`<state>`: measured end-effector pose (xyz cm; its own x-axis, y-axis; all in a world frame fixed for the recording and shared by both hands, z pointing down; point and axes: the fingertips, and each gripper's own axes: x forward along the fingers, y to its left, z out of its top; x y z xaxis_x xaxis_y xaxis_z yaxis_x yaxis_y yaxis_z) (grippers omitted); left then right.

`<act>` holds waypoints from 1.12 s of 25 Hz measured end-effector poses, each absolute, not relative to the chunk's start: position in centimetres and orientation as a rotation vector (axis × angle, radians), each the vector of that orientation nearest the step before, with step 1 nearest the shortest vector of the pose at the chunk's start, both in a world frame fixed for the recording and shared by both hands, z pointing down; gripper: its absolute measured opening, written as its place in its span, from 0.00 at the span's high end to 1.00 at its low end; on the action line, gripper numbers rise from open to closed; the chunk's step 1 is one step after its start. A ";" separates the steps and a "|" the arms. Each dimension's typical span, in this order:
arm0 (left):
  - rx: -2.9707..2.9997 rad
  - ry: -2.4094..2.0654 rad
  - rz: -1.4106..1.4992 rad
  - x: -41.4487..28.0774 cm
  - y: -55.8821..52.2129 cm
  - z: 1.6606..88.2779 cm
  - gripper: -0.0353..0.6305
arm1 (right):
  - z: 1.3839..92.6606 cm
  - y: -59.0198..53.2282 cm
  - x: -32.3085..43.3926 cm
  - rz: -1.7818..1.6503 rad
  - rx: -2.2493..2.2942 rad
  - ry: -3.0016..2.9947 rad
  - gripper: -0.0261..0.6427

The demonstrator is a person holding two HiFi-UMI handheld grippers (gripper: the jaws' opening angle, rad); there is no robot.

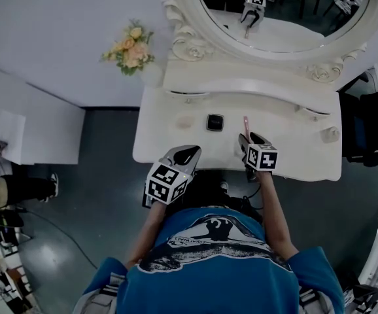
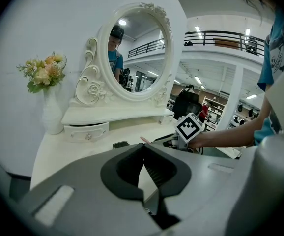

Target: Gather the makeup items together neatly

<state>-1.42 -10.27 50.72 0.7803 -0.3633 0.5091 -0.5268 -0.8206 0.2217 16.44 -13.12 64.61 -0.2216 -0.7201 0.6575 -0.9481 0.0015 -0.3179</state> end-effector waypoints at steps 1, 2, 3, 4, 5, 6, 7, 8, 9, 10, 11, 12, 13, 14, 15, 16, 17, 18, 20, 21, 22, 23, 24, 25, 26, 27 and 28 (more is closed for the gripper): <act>2.620 -0.674 0.647 -1.2 -9.9 50.8 0.93 | 64.2 -12.5 16.3 1.037 1.720 -2.001 0.67; 2.620 -0.668 0.649 -1.0 -9.6 50.9 0.93 | 63.9 -11.8 16.1 1.026 1.709 -2.021 0.67; 2.621 -0.663 0.650 -0.8 -9.3 51.0 0.93 | 63.6 -11.1 16.0 1.015 1.697 -2.038 0.67; 2.621 -0.657 0.652 -0.6 -9.0 51.0 0.93 | 63.3 -10.4 15.9 1.002 1.686 -2.054 0.67; 2.620 -0.653 0.653 -0.5 -8.6 51.1 0.93 | 63.0 -9.8 15.8 0.987 1.679 -2.068 0.67; 2.618 -0.649 0.655 -0.3 -8.3 51.2 0.93 | 62.6 -9.1 15.7 0.970 1.676 -2.080 0.68; 2.616 -0.646 0.656 -0.2 -8.0 51.3 0.93 | 62.2 -8.5 15.6 0.954 1.677 -2.092 0.69; 2.615 -0.643 0.657 -0.1 -7.7 51.3 0.93 | 61.8 -7.9 15.5 0.941 1.680 -2.104 0.70; 2.614 -0.641 0.657 0.0 -7.3 51.4 0.93 | 61.4 -7.3 15.3 0.930 1.684 -2.117 0.70; 2.614 -0.637 0.657 0.2 -7.0 51.4 0.93 | 60.9 -6.8 15.3 0.920 1.687 -2.131 0.71; 2.615 -0.633 0.654 0.4 -6.6 51.4 0.93 | 60.4 -6.3 15.2 0.909 1.691 -2.146 0.71; 2.618 -0.628 0.648 0.6 -6.1 51.3 0.93 | 59.9 -5.7 15.2 0.897 1.693 -2.162 0.72; 2.621 -0.622 0.638 0.8 -5.6 51.2 0.93 | 59.3 -5.2 15.2 0.884 1.695 -2.178 0.72; 2.624 -0.616 0.628 1.1 -5.1 51.0 0.93 | 58.8 -4.7 15.2 0.870 1.696 -2.194 0.72; 2.626 -0.610 0.620 1.3 -4.4 50.9 0.93 | 58.3 -4.2 15.2 0.857 1.699 -2.208 0.73; 2.626 -0.604 0.616 1.4 -3.8 50.9 0.93 | 57.8 -3.6 15.2 0.846 1.702 -2.221 0.74; 2.627 -0.598 0.614 1.6 -3.3 50.9 0.93 | 57.4 -3.2 15.2 0.835 1.704 -2.234 0.75; 2.628 -0.595 0.612 1.6 -2.8 51.0 0.93 | 56.9 -2.7 15.1 0.824 1.706 -2.246 0.75; 2.631 -0.595 0.603 1.6 -2.1 50.9 0.93 | 56.2 -2.1 14.9 0.800 1.703 -2.269 0.77; 2.632 -0.598 0.597 1.6 -1.8 50.9 0.93 | 55.9 -1.8 14.7 0.786 1.701 -2.279 0.78; 2.633 -0.602 0.592 1.5 -1.6 50.9 0.93 | 55.6 -1.6 14.5 0.773 1.702 -2.288 0.80; 2.634 -0.607 0.587 1.4 -1.4 50.8 0.93 | 55.3 -1.4 14.4 0.760 1.706 -2.295 0.82; 2.634 -0.612 0.582 1.4 -1.2 50.8 0.93 | 55.0 -1.3 14.3 0.749 1.713 -2.302 0.87; 2.635 -0.616 0.577 1.3 -1.0 50.7 0.93 | 54.7 -1.2 14.1 0.740 1.721 -2.309 0.91; 2.637 -0.620 0.570 1.3 -0.8 50.7 0.93 | 54.5 -1.2 13.9 0.732 1.724 -2.318 0.93; 2.638 -0.623 0.563 1.3 -0.6 50.6 0.93 | 54.2 -1.2 13.7 0.726 1.722 -2.329 0.96; 2.640 -0.626 0.558 1.2 -0.4 50.6 0.93 | 54.1 -1.1 13.4 0.720 1.716 -2.339 0.96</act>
<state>1.23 -0.43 50.60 0.8229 -0.3430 0.4529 -0.4894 -0.8329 0.2584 13.36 -1.10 54.08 -0.3331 -0.8566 0.3940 -0.9299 0.2294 -0.2875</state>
